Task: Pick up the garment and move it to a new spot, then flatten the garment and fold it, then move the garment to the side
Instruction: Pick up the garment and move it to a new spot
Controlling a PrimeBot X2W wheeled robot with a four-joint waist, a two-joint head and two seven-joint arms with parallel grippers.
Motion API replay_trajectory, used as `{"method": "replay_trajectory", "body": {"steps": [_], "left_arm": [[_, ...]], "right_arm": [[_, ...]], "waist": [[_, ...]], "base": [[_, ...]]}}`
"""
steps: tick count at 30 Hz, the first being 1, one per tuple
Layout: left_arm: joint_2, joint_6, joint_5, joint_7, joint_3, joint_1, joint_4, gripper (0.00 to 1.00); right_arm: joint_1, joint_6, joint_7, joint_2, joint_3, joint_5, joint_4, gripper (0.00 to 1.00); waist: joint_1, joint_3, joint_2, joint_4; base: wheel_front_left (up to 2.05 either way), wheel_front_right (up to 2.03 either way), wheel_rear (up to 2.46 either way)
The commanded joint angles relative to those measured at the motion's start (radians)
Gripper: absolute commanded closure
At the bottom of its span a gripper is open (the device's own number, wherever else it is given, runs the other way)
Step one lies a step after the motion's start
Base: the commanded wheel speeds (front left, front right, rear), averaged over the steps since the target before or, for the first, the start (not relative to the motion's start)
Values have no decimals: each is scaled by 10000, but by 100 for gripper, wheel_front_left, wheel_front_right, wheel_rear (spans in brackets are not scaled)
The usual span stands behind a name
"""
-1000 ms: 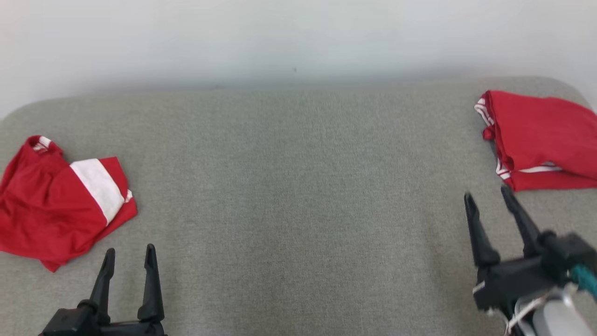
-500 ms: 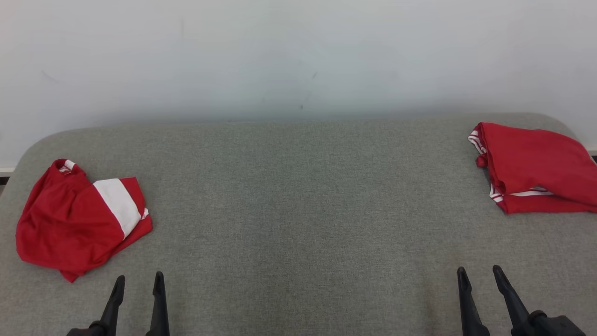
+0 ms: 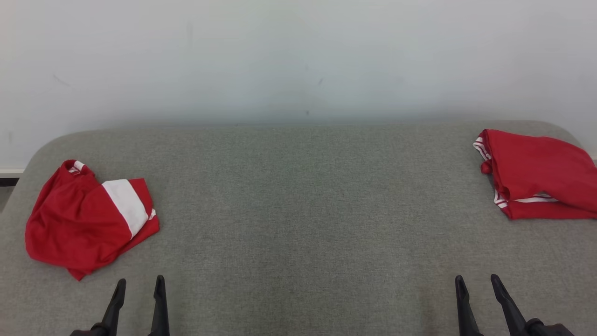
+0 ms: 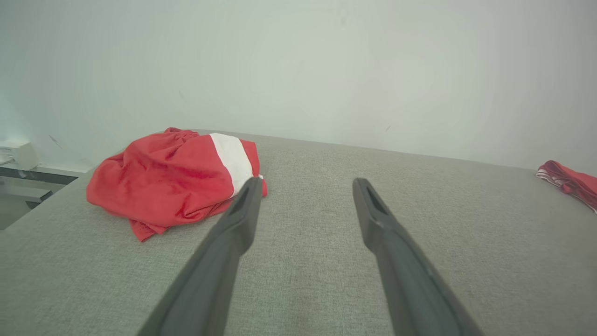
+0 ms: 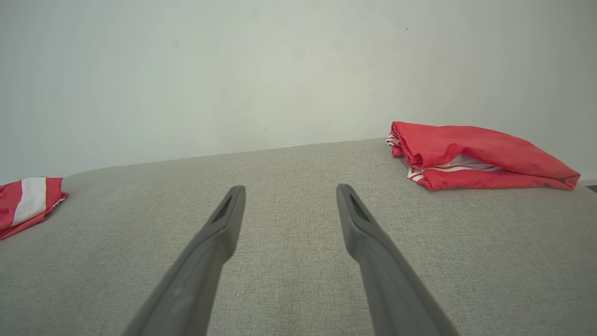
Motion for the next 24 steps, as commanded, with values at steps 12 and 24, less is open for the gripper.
{"method": "replay_trajectory", "body": {"steps": [12,24], "left_arm": [[232,-14,243,-1,419,-230,-40,0],[502,89,199,-1,634,-268,83,0]], "right_arm": [[138,-29,-46,147,201,-12,218,0],[-86,-29,-47,267,323,-87,409,0]], "waist": [[0,-10,0,1500],[0,25,0,3397]], "base": [[0,0,0],[0,0,0]]}}
